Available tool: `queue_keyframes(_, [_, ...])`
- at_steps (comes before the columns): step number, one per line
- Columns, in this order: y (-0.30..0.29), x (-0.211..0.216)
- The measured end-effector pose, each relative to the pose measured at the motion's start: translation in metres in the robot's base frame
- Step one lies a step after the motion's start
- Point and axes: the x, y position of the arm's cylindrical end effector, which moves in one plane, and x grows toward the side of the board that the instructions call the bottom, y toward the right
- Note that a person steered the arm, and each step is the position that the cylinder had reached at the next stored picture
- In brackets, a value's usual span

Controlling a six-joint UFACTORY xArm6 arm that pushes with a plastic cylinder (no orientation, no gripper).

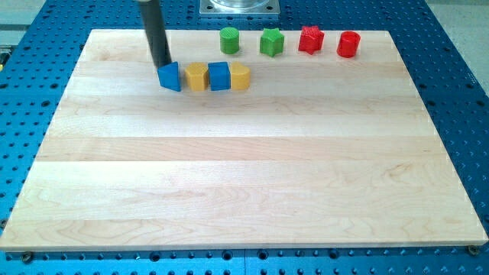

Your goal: Place the green blocks in a horizontal line

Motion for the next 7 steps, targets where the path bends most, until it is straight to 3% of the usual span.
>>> queue_keyframes(1, [0.012,-0.051])
queue_keyframes(2, [0.054,-0.062])
queue_keyframes(3, [0.121,-0.059])
queue_keyframes(4, [0.160,-0.037])
queue_keyframes(6, [0.216,-0.052])
queue_keyframes(7, [0.248,-0.037])
